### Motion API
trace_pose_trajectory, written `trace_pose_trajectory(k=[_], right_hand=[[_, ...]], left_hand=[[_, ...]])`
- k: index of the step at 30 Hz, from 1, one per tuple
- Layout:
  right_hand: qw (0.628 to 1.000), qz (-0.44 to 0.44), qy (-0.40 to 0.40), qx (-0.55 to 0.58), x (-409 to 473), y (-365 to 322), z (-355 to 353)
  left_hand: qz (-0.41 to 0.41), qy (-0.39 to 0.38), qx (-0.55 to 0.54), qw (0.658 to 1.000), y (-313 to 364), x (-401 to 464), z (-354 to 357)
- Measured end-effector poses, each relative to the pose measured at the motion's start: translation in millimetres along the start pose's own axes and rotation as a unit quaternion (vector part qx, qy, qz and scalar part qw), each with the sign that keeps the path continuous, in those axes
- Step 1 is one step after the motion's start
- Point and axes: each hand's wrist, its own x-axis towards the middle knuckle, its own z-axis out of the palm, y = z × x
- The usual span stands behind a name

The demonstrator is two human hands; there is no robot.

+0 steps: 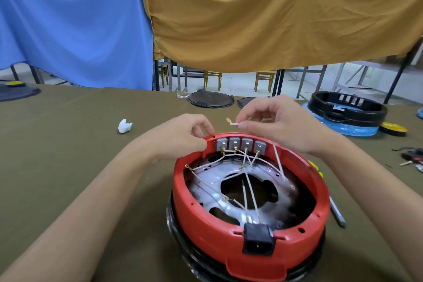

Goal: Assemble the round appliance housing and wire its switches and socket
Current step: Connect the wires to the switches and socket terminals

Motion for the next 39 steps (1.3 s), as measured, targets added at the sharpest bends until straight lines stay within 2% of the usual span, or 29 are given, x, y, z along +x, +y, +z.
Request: trace_pose_trajectory(k=[3, 7, 11, 18, 24, 39], right_hand=[[0.997, -0.002, -0.043, -0.064, -2.8, -0.7, 9.4], [0.993, 0.007, -0.044, -0.108, -3.9, 2.5, 14.0], [0.993, 0.001, -0.048, -0.106, -7.1, 3.4, 18.7], [0.995, -0.005, -0.051, -0.09, -12.6, 9.8, 21.1], [0.994, -0.006, -0.06, -0.096, -12.1, 12.0, 23.7], [0.987, -0.002, -0.099, -0.128, -10.2, 13.4, 25.0]], left_hand=[[0.015, -0.035, -0.022, 0.999, 1.9, -4.0, -0.8], [0.06, -0.023, -0.014, 0.998, 3.4, -0.4, 9.6], [0.095, 0.02, 0.013, 0.995, 3.4, 2.4, 15.7], [0.115, 0.036, 0.071, 0.99, 7.2, -0.4, 17.3], [0.144, 0.086, 0.096, 0.981, 9.9, -1.4, 21.1], [0.147, 0.078, 0.114, 0.979, 15.8, -5.9, 22.1]])
